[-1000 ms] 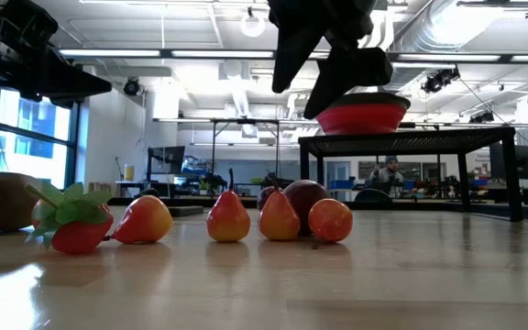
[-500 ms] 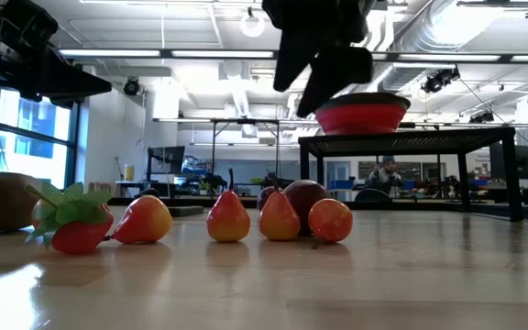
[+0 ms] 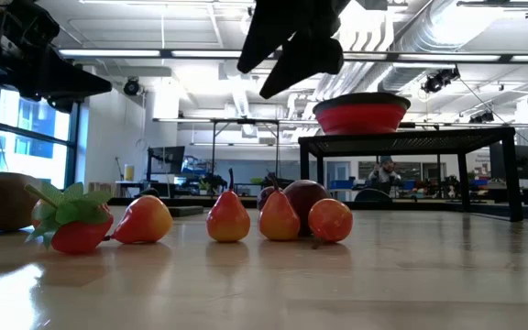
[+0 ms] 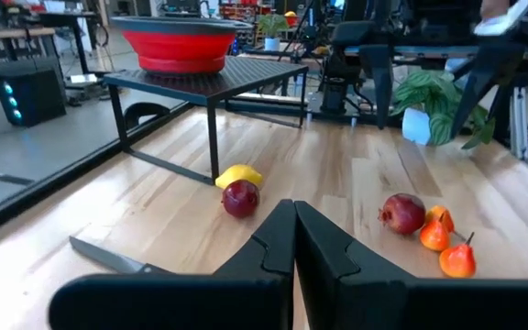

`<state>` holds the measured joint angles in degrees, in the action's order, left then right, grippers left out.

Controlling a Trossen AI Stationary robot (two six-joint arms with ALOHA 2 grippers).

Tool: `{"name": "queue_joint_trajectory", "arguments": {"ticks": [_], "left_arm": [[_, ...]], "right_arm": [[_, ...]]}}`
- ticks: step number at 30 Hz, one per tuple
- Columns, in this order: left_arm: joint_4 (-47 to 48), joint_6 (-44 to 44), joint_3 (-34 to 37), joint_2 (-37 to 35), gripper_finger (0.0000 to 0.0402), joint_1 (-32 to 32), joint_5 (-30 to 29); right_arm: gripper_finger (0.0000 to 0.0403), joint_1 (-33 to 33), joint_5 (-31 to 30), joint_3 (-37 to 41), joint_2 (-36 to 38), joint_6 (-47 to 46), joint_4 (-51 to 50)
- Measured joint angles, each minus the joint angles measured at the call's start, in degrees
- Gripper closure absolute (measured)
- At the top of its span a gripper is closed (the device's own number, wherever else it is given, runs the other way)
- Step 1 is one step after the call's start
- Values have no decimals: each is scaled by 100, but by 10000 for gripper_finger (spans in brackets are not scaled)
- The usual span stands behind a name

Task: Pick & Place Fruit
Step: Put the red pomegranate into the red strainer bowl on the shelf

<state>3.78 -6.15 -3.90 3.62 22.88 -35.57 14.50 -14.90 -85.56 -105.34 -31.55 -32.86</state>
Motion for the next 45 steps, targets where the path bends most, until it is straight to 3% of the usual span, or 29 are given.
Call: {"name": "queue_joint_trajectory", "arguments": {"ticks": [8,22,31,45], "left_arm": [[-22,-17,2,0,402,1,0],[46,30,-6,0,402,0,-2],[53,48,-7,0,402,2,-1],[63,7,-7,0,402,2,0]], "right_arm": [[127,51,5,0,2,-58,17],[128,64,-16,0,1,-1230,18],[128,36,-642,0,0,-1184,64],[128,-23,-594,0,0,-1176,61]]}}
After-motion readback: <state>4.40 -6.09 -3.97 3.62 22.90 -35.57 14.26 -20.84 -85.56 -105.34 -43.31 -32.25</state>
